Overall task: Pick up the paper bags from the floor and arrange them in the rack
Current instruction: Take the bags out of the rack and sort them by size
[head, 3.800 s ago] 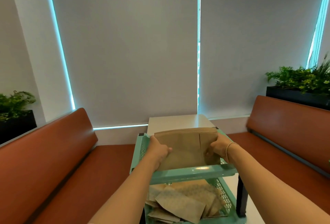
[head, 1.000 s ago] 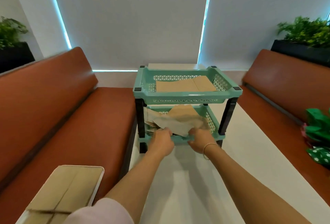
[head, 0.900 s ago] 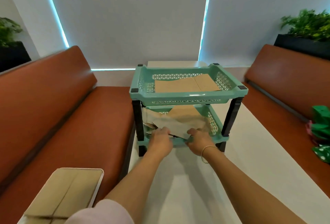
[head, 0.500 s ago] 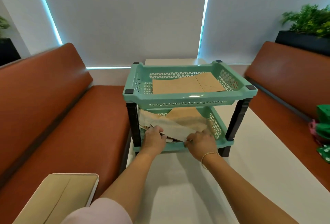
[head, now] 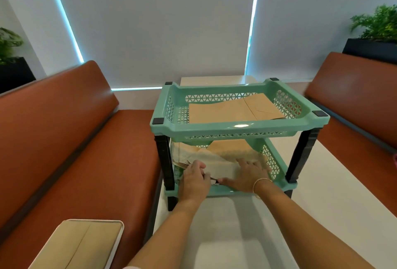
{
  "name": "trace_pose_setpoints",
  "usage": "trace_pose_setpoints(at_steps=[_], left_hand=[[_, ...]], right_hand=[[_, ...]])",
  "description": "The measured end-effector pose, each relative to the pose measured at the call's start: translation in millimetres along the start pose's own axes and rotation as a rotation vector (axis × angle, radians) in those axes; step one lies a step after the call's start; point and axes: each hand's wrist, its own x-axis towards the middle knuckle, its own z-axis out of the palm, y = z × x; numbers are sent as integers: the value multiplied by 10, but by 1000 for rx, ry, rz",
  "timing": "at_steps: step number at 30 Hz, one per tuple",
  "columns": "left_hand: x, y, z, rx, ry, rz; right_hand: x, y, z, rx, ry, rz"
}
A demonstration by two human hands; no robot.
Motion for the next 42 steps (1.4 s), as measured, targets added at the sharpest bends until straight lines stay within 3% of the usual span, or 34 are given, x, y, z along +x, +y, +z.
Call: trace_pose_setpoints(at_steps=[6, 12, 16, 20, 25, 30, 35, 40, 42], left_hand=[[7, 7, 30, -41, 38, -42], [93, 105, -53, -189, 73, -64], [188, 136, -61, -259, 82, -33], [169, 88, -39, -354, 104, -62], [168, 81, -51, -528, 49, -133], [202, 58, -86, -578, 44, -229], [292, 1, -55, -688, 102, -289], [287, 11, -53, -686, 107, -291], [289, 16, -50, -670, 115, -290]], right_hand=[[32, -53, -155, 1, 58, -54], [111, -65, -172, 106, 126, 32], [130, 8, -224, 456, 234, 58], [117, 68, -133, 916, 415, 219], [47, -93, -3, 1384, 370, 223], [-93, -343, 92, 1270, 221, 70], [-112, -339, 33, 805, 221, -35], [-93, -2, -173, 589, 300, -25], [-86, 149, -202, 524, 160, -37]])
